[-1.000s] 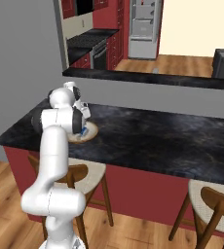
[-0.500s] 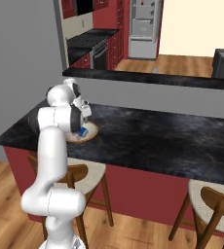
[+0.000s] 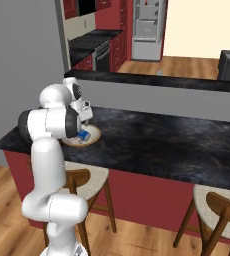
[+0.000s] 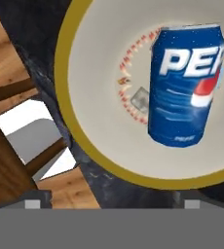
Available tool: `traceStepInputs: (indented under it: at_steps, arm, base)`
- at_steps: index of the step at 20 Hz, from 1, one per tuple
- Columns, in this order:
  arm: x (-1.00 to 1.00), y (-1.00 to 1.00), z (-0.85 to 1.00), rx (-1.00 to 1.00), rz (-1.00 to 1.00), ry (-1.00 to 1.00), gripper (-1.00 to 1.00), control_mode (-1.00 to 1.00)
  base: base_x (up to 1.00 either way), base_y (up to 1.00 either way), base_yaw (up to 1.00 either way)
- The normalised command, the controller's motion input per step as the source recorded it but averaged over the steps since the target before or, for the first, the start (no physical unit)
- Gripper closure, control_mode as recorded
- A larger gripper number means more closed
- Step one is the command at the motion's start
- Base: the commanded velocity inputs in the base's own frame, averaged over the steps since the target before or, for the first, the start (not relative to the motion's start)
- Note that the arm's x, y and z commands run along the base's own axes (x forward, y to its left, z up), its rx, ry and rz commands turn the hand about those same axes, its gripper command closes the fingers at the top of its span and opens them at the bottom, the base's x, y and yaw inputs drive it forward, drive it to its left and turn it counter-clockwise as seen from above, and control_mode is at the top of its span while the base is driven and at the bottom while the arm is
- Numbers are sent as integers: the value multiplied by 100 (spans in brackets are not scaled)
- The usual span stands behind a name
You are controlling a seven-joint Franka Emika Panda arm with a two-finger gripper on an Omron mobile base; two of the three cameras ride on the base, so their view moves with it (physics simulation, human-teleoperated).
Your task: Open the fridge, grab two sodas, and place both sodas inside the bowl with ice on the dining counter.
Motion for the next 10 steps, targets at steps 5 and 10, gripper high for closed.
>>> traceStepInputs:
  at_steps: [5,10]
  arm:
    - [-70,-21,8,15,0,-16,-100,-100]
    - [-62,-17,27,14,-2,-13,-100,-100]
  base:
    - [0,0,0]
    - [0,0,0]
